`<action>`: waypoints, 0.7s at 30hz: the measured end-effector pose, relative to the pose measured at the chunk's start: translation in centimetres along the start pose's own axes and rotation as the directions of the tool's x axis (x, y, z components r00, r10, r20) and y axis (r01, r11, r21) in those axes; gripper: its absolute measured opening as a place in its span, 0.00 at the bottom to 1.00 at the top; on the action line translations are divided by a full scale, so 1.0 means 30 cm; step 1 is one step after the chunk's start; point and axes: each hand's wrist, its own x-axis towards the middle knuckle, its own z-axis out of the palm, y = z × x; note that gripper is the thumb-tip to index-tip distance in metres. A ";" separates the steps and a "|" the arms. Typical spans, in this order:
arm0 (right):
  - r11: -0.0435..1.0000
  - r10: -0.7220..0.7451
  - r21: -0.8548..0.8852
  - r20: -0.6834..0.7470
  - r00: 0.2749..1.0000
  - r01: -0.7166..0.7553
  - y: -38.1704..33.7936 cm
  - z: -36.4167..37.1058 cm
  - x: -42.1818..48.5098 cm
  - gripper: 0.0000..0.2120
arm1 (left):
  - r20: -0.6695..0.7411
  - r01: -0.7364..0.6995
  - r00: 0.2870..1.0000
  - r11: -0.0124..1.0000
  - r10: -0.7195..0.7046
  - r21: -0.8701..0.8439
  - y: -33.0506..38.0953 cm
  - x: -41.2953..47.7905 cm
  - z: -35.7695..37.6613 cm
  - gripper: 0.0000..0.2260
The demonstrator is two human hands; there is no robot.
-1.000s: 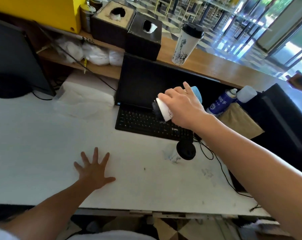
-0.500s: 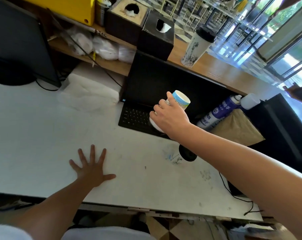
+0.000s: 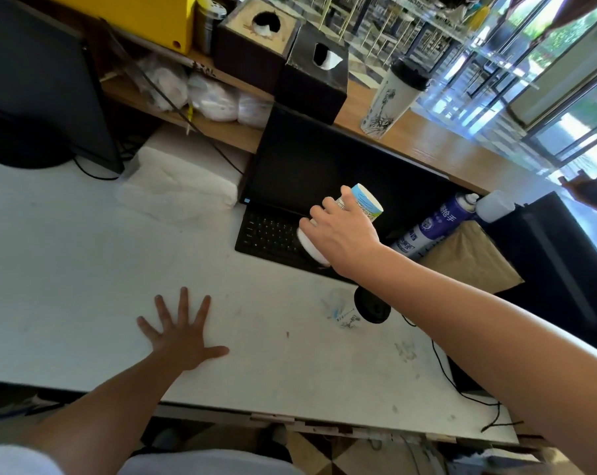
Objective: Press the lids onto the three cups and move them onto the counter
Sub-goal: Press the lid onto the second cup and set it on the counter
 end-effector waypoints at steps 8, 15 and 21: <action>0.331 0.058 0.939 0.076 0.995 -0.091 0.145 0.019 -0.116 0.36 | -0.010 -0.003 1.000 1.000 0.003 0.019 0.001 0.015 0.007 0.55; -0.255 0.106 0.965 0.087 0.991 -0.058 0.107 0.170 -0.160 0.33 | -0.039 -0.039 0.999 0.956 0.029 -0.292 0.121 -0.024 -0.173 0.42; -0.557 0.067 0.830 0.040 0.997 0.004 0.089 0.296 -0.163 0.29 | -0.175 -0.500 0.755 0.381 0.632 -0.778 0.377 -0.184 -0.512 0.32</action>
